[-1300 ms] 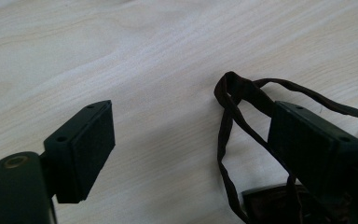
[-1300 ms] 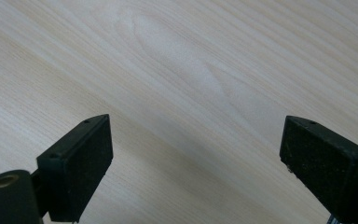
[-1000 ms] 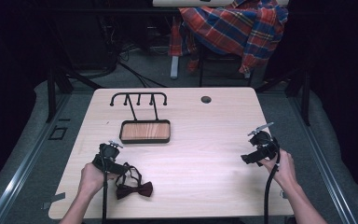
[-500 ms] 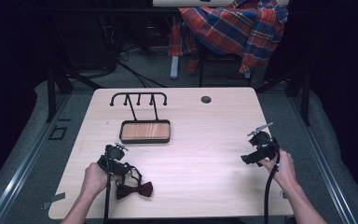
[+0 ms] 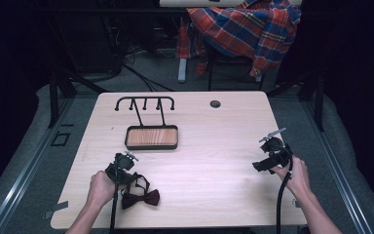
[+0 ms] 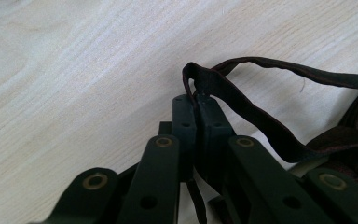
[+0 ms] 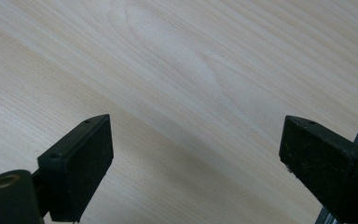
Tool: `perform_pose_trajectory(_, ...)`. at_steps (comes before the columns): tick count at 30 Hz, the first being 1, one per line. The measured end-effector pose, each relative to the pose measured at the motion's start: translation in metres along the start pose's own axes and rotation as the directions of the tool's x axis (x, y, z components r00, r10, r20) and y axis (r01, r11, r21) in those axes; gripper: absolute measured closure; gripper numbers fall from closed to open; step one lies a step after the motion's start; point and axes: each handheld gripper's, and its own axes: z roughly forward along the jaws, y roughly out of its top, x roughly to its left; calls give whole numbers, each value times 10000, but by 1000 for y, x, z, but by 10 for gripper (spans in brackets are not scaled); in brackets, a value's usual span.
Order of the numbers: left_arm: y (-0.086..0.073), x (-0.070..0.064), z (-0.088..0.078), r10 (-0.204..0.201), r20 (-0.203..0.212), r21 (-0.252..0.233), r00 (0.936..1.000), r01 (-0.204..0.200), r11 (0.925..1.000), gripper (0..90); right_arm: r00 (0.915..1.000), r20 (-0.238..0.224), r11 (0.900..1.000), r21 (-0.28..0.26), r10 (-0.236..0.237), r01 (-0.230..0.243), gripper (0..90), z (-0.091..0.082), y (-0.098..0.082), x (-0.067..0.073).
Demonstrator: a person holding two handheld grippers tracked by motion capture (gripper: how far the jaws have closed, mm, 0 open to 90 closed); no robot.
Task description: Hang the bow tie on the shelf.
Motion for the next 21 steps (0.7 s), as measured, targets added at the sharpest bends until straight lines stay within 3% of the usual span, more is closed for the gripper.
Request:
perform_pose_trajectory(4, 0, -1, -1, 24, -97, -72, 10000, -25, 10000, 890, 10000, -35, 10000, -5, 12, -12, 96, 0, 0, 0)
perform_pose_trajectory(9, 0, -2, -13, -51, -299, -921, 9995, 23, 9957, 893, 10000, 12, 10000, 28, 15, -15, 101, 0, 0, -1)
perform_pose_trajectory(11, 0, -2, -16, -10, -343, -1017, 9994, -25, 9948, 893, 10000, 48, 10000, 38, -33, 32, 101, 0, -1, -1)
perform_pose_trajectory(16, -3, -4, -26, 131, -657, -1624, 9978, -237, 9864, 892, 10000, 14, 10000, -39, 4, -4, 101, -2, -1, -2)
perform_pose_trajectory(21, -6, -8, -39, 165, -1133, -2340, 9934, -429, 9713, 892, 10000, -27, 10000, -43, 12, -12, 101, -2, -1, -2)
